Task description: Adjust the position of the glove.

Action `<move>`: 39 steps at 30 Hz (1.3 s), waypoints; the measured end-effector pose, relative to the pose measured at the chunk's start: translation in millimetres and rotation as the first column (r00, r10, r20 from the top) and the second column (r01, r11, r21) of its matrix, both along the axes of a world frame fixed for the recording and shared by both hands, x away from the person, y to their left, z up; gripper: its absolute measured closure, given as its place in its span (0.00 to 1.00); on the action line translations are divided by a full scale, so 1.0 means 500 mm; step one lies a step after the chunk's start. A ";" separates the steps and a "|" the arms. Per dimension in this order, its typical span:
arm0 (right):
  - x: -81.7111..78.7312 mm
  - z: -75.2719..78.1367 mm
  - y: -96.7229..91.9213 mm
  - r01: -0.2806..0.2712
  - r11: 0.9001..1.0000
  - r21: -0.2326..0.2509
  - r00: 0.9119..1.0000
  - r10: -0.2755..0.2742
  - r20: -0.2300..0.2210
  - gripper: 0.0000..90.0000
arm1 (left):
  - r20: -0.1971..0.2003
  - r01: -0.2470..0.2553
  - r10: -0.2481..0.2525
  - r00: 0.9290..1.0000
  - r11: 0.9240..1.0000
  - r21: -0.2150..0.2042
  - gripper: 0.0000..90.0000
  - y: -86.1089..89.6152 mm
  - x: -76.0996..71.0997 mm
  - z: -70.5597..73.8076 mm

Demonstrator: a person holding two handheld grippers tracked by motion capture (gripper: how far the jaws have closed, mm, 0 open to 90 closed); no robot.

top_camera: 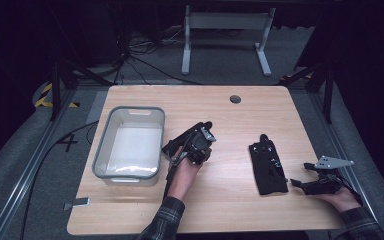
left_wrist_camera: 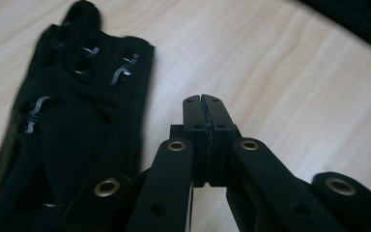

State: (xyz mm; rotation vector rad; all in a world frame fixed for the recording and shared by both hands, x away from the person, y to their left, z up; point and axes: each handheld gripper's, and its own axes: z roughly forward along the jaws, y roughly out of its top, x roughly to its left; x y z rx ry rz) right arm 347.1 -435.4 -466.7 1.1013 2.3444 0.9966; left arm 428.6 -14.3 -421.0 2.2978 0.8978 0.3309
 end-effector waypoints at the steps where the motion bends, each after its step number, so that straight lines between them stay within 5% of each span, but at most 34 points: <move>1: 0.000 0.000 0.000 0.000 1.000 0.000 1.000 0.000 -0.001 0.12 | 0.003 -0.010 0.010 1.000 1.000 -0.006 1.00 0.001 0.007 0.000; 11: 0.000 0.000 0.000 0.000 1.000 0.000 1.000 0.000 -0.001 0.12 | -0.004 -0.075 0.075 0.997 0.997 0.019 1.00 -0.001 0.073 -0.021; 19: 0.000 0.000 0.000 0.000 1.000 0.000 1.000 0.000 0.000 0.12 | -0.026 -0.087 0.088 0.996 0.995 0.043 1.00 -0.009 0.098 -0.056; 28: 0.000 0.000 0.000 0.000 1.000 0.000 1.000 0.000 0.000 0.12 | -0.057 -0.065 0.066 0.996 0.998 0.016 1.00 -0.013 0.093 -0.056; 39: 0.000 0.000 0.000 0.000 1.000 0.000 1.000 0.000 -0.001 0.12 | -0.101 0.046 -0.048 0.994 0.999 -0.028 1.00 -0.062 0.061 -0.056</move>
